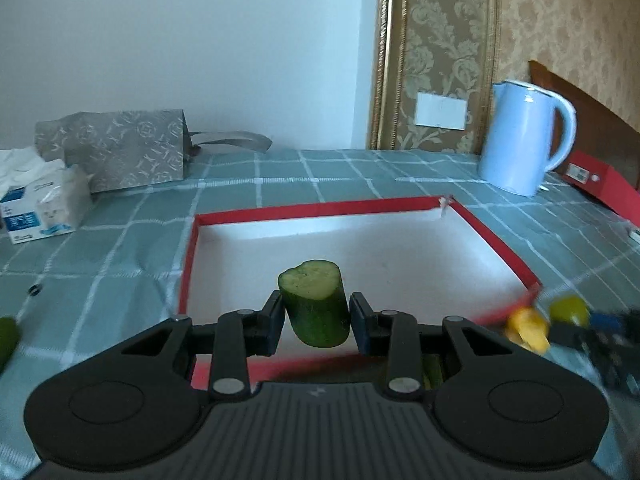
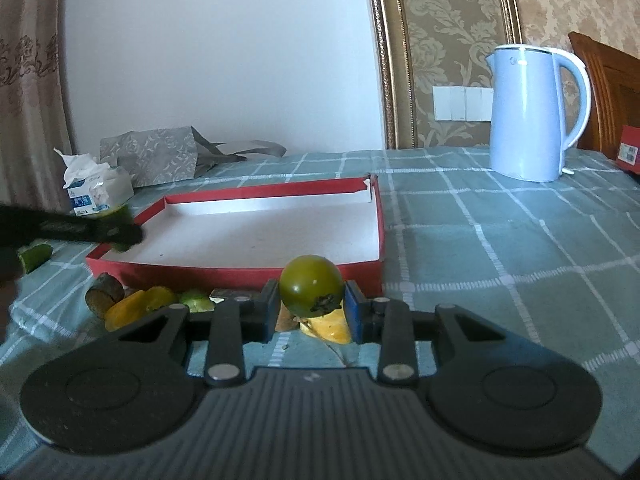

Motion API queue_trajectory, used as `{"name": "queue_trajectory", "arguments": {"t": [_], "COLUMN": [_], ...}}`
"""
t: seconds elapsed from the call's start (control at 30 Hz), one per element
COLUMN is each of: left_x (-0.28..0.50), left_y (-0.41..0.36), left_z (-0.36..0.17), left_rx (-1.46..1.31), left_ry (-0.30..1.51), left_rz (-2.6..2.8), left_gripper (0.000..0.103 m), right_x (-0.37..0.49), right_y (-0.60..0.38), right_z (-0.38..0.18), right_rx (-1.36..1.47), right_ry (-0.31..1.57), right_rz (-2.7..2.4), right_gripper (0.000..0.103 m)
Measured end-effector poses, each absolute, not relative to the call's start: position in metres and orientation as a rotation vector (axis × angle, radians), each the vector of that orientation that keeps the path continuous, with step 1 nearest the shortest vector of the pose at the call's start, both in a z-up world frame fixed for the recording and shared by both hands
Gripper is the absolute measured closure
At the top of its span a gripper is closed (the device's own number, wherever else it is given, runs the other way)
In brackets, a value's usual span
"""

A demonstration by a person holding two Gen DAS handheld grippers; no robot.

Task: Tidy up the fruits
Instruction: 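Carry the cucumber piece into the red tray and release it with the left gripper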

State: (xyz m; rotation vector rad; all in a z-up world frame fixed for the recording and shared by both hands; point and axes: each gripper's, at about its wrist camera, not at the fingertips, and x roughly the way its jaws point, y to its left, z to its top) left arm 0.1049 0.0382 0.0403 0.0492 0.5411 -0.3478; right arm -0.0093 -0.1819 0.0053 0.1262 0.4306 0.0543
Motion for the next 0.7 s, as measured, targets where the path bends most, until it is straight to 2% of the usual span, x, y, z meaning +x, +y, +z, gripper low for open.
{"name": "queue_trajectory", "arguments": {"t": [0.27,0.43,0.5,0.57,0.7], "left_x": [0.169,0.183,0.180,0.171,0.141], "left_y": [0.020,0.019,0.023,0.031,0.056], "left_z": [0.025,0.014,0.016,0.023,0.035], "left_rx": [0.026,0.017,0.014,-0.011,-0.089], "left_ry": [0.656,0.684,0.668,0.624,0.520], "left_rz": [-0.320,-0.279,-0.269,-0.244,-0.180], "left_gripper": [0.068,0.067,0.060,0.048,0.036], "right_x": [-0.004,-0.003,-0.002,-0.001,-0.003], "right_y": [-0.178,-0.178,-0.178,-0.178,-0.178], "right_z": [0.002,0.002,0.002,0.001,0.002], "right_rx": [0.112,0.111,0.109,0.109,0.109], "right_ry": [0.456,0.463,0.464,0.470,0.463], "right_rz": [0.059,0.065,0.066,0.067,0.065], "right_gripper": [0.071,0.071,0.071,0.071,0.071]}}
